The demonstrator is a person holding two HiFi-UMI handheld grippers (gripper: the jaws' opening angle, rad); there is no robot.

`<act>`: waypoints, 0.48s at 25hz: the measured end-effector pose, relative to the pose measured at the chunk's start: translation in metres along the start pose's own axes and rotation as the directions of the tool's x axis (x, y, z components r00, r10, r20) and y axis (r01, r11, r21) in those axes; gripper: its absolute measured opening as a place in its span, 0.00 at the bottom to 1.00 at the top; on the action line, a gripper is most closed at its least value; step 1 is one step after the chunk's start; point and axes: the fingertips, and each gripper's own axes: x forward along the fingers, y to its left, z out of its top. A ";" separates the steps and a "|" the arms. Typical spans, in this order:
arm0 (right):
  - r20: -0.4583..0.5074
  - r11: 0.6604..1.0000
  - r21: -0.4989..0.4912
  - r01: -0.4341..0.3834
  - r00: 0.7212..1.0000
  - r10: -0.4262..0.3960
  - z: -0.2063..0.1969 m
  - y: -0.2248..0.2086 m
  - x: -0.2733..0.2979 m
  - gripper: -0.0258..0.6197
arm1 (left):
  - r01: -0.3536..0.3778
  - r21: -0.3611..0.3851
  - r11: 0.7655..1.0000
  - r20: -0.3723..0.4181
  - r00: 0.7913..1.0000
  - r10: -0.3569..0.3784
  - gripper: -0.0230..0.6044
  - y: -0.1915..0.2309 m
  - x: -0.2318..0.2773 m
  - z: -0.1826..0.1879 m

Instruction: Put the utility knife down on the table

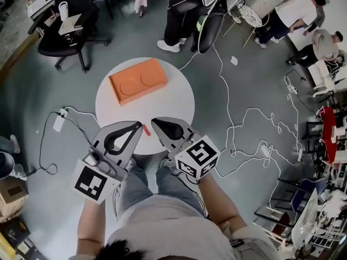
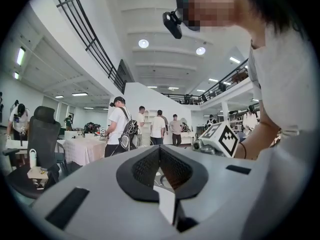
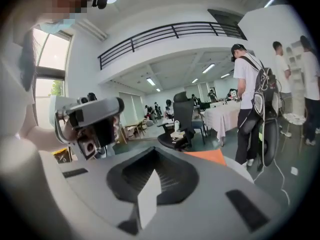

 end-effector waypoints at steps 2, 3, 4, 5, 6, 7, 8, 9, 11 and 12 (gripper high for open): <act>0.053 0.999 -0.028 -0.038 0.998 0.039 0.019 0.006 -0.015 0.05 | -0.023 0.008 1.000 0.002 1.000 0.023 0.05 -0.009 0.003 0.003; 0.075 0.998 -0.043 -0.055 0.995 0.058 0.028 0.009 -0.022 0.05 | -0.033 0.011 0.999 0.002 0.999 0.033 0.05 -0.014 0.005 0.005; 0.095 0.996 -0.057 -0.070 0.993 0.075 0.035 0.012 -0.030 0.05 | -0.043 0.014 0.999 0.002 0.999 0.043 0.05 -0.019 0.007 0.006; 0.113 0.994 -0.069 -0.084 0.989 0.091 0.041 0.014 -0.037 0.05 | -0.051 0.017 0.999 0.001 0.999 0.051 0.05 -0.024 0.009 0.007; 0.129 0.992 -0.081 -0.097 0.986 0.107 0.047 0.017 -0.044 0.05 | -0.060 0.021 0.998 0.001 0.998 0.060 0.05 -0.028 0.011 0.008; 0.143 0.990 -0.093 -0.110 0.982 0.123 0.052 0.019 -0.050 0.05 | -0.069 0.025 0.997 0.000 0.998 0.069 0.05 -0.032 0.012 0.009; 0.157 0.987 -0.105 -0.122 0.978 0.138 0.057 0.020 -0.057 0.05 | -0.078 0.028 0.997 -0.001 0.997 0.078 0.05 -0.037 0.014 0.010; 0.168 0.984 -0.116 -0.133 0.974 0.151 0.060 0.022 -0.064 0.05 | -0.086 0.031 0.996 0.000 0.996 0.086 0.05 -0.042 0.016 0.011; 0.184 0.979 -0.138 -0.151 0.967 0.175 0.064 0.024 -0.078 0.05 | -0.103 0.030 0.994 0.006 0.995 0.103 0.05 -0.052 0.019 0.013; 0.189 0.976 -0.146 -0.159 0.964 0.185 0.066 0.024 -0.084 0.05 | -0.112 0.029 0.993 0.009 0.994 0.112 0.05 -0.056 0.021 0.015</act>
